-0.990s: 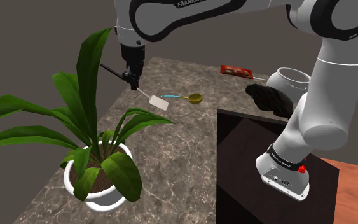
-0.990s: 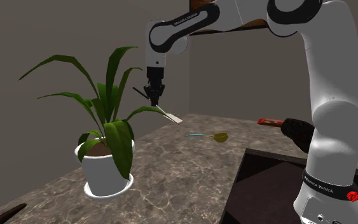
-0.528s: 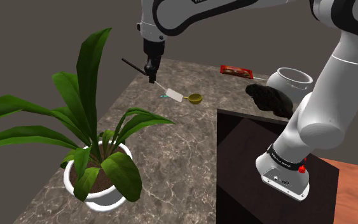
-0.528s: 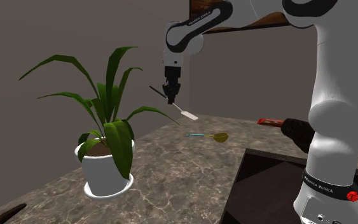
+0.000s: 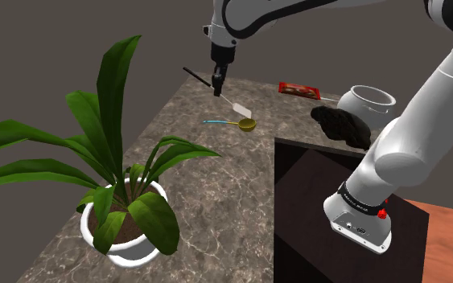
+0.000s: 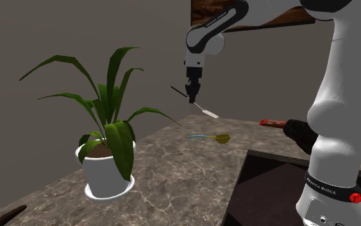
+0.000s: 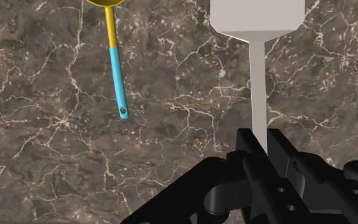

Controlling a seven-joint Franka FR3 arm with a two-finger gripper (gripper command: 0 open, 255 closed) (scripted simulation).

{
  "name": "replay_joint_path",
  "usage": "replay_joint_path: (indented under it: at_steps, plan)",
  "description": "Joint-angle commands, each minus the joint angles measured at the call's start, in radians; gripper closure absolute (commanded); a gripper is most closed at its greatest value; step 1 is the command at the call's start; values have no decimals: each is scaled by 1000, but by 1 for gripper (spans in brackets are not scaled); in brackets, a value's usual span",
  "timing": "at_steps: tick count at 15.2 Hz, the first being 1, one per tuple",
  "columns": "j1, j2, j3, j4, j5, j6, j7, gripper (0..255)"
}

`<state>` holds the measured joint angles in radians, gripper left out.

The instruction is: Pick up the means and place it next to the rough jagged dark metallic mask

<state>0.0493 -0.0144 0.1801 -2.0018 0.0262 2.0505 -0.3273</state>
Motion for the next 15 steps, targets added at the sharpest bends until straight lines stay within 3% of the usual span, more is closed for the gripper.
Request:
replay_joint_path:
  at_steps: [1, 15]
  plan:
    - [-22, -26, -23, -34, 8, 7, -50, 255]
    - [-178, -88, -210, -102, 19, 1, -398, 255]
